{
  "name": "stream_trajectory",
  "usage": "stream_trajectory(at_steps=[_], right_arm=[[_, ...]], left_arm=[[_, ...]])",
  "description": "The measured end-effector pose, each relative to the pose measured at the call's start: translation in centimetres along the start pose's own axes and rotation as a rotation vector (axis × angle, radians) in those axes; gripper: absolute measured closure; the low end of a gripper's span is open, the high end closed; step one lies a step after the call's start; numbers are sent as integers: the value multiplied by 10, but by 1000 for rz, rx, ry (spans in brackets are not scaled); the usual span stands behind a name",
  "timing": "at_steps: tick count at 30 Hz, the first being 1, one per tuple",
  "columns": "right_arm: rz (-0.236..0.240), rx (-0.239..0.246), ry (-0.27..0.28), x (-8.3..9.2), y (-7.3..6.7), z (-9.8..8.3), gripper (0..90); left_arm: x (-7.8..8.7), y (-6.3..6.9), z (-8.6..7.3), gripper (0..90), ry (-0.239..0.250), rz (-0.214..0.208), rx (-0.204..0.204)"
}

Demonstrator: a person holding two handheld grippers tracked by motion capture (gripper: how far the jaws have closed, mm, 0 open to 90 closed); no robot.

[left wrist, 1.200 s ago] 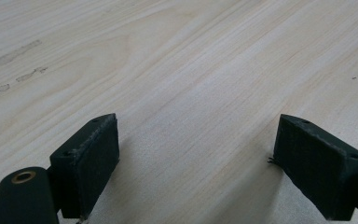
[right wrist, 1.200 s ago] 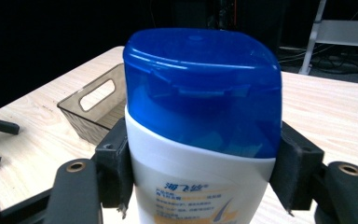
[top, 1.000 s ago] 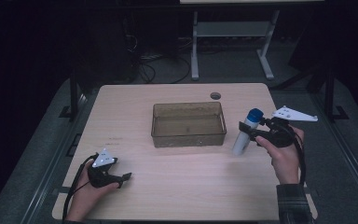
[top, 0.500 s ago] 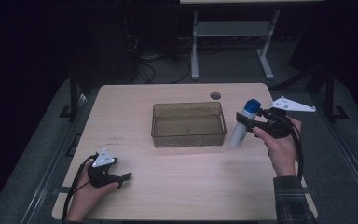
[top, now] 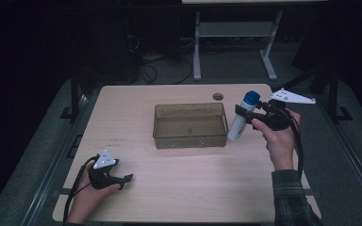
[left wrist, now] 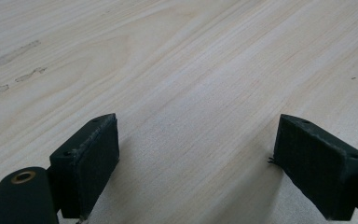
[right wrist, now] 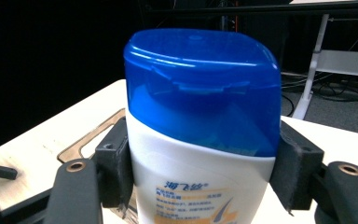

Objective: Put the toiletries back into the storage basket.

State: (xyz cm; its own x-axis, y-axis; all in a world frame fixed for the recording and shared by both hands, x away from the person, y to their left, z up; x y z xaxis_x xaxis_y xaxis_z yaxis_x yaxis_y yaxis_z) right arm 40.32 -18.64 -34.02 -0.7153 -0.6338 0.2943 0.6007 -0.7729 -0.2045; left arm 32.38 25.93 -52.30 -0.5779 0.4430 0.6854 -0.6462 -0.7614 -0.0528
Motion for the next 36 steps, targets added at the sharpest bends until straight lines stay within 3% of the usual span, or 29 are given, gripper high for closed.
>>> stream_trajectory(at_steps=[20,36], right_arm=[[2,33,1,-32,-5,13,339],[14,27,-25,-59,-7,4,339]], left_arm=[[0,0,0,131,1,0,1],[0,0,0,131,-1,-1,-2]])
Point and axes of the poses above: each handheld gripper's, and its own axes: x roughly backward along the jaws, z roughly out of its top, y roughly to its right, the point moved 7 cm from there along -x, roughly forward along the jaws, and after that the axes turned 4 degrees about z, right-handed, at the moved point
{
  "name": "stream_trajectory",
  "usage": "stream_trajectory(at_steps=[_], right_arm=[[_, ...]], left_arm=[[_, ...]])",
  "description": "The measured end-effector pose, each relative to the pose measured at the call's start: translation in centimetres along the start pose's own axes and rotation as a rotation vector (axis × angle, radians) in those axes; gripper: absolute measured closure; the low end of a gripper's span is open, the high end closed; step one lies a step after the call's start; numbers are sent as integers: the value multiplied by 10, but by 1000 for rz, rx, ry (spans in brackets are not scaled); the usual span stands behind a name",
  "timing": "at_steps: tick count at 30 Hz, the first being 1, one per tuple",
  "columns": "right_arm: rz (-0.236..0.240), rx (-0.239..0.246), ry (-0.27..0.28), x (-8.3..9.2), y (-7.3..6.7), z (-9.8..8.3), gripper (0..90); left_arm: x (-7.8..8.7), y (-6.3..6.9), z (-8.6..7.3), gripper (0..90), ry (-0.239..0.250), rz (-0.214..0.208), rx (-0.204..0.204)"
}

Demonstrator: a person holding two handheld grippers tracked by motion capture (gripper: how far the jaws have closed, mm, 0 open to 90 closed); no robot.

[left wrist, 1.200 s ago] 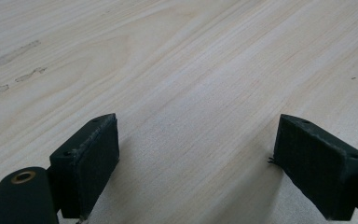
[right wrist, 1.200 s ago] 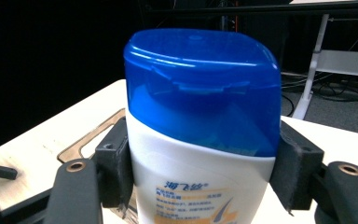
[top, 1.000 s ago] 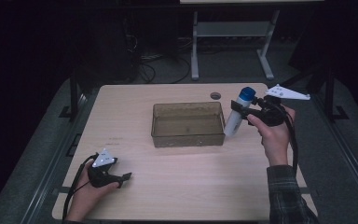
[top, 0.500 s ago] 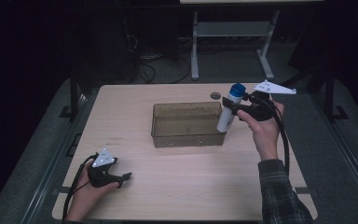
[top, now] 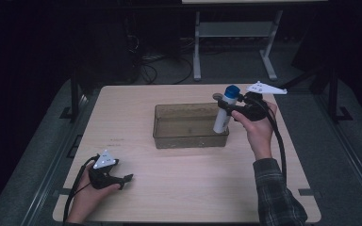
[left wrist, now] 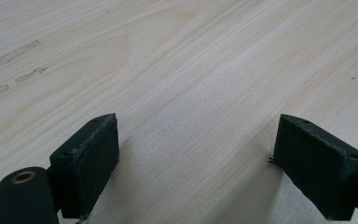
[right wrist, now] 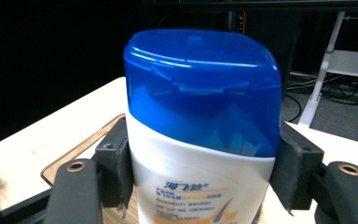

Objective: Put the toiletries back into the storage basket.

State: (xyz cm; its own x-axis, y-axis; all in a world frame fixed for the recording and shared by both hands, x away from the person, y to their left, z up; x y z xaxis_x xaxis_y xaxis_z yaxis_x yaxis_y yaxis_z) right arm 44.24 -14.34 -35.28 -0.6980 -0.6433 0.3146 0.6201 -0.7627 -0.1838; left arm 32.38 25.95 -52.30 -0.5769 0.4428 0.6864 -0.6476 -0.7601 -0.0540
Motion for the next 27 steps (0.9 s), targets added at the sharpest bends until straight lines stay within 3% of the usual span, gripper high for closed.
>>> stream_trajectory(at_steps=[27], right_arm=[[-30,41,-130,-29,0,-26,338]], left_arm=[[0,0,0,131,0,0,1]])
Point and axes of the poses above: each handheld gripper's, and its own axes: x roughly backward along the jaws, z roughly out of its top, y roughly to its right, the point moved 7 cm from there along -x, roughly forward along the jaws, and after that the axes turned 4 degrees about z, right-handed, at the moved point
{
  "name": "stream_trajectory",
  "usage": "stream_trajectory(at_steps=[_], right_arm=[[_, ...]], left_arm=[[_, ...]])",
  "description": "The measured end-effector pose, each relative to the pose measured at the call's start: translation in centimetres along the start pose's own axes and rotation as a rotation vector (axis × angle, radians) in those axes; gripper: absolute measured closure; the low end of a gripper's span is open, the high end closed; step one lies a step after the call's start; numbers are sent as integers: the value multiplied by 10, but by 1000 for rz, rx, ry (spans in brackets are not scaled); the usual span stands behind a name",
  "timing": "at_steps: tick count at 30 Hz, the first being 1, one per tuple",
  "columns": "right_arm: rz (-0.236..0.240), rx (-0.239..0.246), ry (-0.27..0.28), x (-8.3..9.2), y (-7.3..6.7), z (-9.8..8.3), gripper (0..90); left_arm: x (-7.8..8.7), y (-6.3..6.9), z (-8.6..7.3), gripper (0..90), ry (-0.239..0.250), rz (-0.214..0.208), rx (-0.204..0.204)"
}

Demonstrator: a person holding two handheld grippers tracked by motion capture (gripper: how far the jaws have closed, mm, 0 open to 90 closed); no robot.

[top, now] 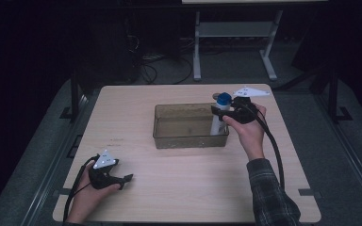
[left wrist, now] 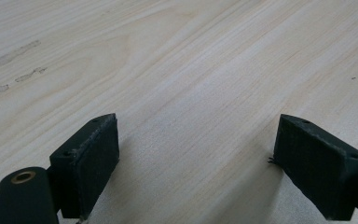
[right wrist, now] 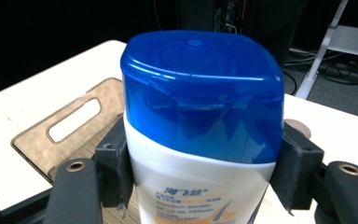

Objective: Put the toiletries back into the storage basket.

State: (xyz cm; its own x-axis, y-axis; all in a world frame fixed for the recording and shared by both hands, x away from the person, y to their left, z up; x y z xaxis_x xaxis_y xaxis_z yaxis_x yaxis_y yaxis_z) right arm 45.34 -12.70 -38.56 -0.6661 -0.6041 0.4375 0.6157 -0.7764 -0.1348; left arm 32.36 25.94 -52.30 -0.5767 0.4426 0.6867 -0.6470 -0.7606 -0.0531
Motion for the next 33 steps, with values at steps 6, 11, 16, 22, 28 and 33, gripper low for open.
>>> stream_trajectory(at_steps=[6,11,16,22,28,33], right_arm=[[-2,-5,-19,-4,1,-8,338],[0,-8,-32,-7,3,-15,338],[1,1,-51,-9,2,-18,338],[-1,7,-69,-11,1,-21,338],[-1,16,-105,-16,-1,-26,338],[-6,20,-123,-17,-2,-29,337]], left_arm=[[0,0,0,131,0,0,1],[0,0,0,131,0,0,0],[0,0,0,131,0,0,0],[0,0,0,131,0,0,0],[0,0,0,131,0,0,0],[0,0,0,131,-1,0,-1]])
Point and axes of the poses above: each handheld gripper's, and its own axes: x roughly backward along the jaws, z roughly out of its top, y roughly to its right, the point moved 7 cm from there along -x, roughly forward along the jaws, and after that the axes turned 4 degrees about z, right-handed, at the moved point
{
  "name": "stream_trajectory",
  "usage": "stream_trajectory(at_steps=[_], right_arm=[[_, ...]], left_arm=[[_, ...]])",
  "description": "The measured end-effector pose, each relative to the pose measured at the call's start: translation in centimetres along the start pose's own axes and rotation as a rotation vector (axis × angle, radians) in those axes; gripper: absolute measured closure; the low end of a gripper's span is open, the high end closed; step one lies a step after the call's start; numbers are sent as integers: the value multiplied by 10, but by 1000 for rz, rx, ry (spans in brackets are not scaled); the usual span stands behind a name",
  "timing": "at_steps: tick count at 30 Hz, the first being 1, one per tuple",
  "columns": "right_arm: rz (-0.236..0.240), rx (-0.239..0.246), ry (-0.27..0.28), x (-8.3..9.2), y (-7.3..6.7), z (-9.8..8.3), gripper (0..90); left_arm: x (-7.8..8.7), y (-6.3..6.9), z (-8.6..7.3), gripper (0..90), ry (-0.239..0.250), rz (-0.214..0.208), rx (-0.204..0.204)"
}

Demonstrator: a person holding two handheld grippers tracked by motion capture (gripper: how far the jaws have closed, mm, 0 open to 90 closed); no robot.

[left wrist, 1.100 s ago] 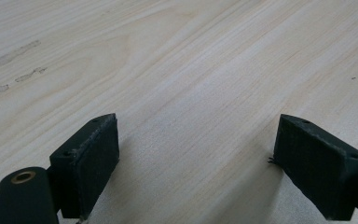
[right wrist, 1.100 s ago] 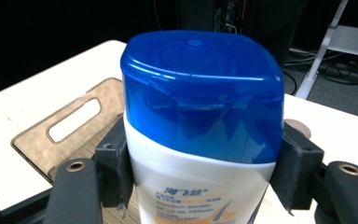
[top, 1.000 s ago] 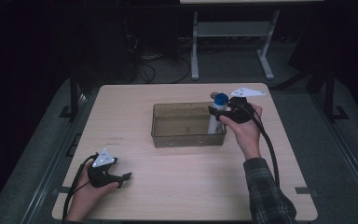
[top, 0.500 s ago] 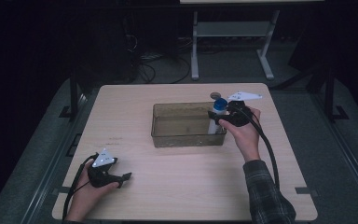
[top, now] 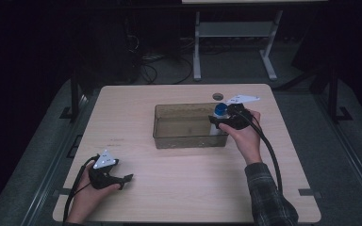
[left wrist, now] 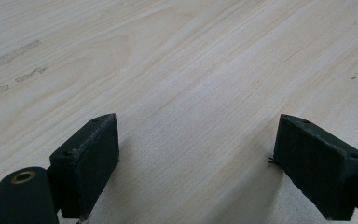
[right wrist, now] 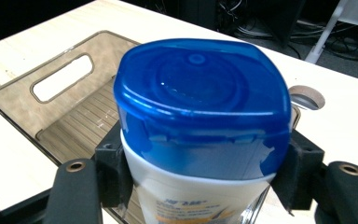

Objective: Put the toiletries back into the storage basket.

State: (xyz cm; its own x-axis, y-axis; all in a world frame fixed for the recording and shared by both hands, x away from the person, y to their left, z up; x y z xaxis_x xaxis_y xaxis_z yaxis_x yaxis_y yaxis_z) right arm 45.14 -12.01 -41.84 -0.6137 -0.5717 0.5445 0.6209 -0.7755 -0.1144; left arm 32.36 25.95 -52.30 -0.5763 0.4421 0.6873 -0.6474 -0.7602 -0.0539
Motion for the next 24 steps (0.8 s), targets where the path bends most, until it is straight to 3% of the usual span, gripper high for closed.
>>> stream_trajectory(at_steps=[19,21,24], right_arm=[[1,12,-38,-4,-2,-5,330],[39,-7,-31,-3,-5,-4,287],[43,3,-27,-5,-7,-3,235]], left_arm=[[0,0,0,131,0,0,1],[0,0,0,131,0,0,0],[0,0,0,131,0,0,0]])
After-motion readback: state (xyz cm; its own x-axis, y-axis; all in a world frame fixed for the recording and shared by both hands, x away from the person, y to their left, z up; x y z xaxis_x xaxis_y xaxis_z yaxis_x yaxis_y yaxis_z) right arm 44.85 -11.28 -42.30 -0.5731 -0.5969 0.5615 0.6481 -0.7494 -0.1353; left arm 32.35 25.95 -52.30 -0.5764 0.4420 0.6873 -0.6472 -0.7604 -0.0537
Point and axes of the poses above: each handheld gripper's, and its own axes: x roughly backward along the jaws, z roughly out of its top, y roughly to its right, the point moved 7 cm from there along -x, roughly forward along the jaws, and after that the axes turned 4 degrees about z, right-handed, at the moved point
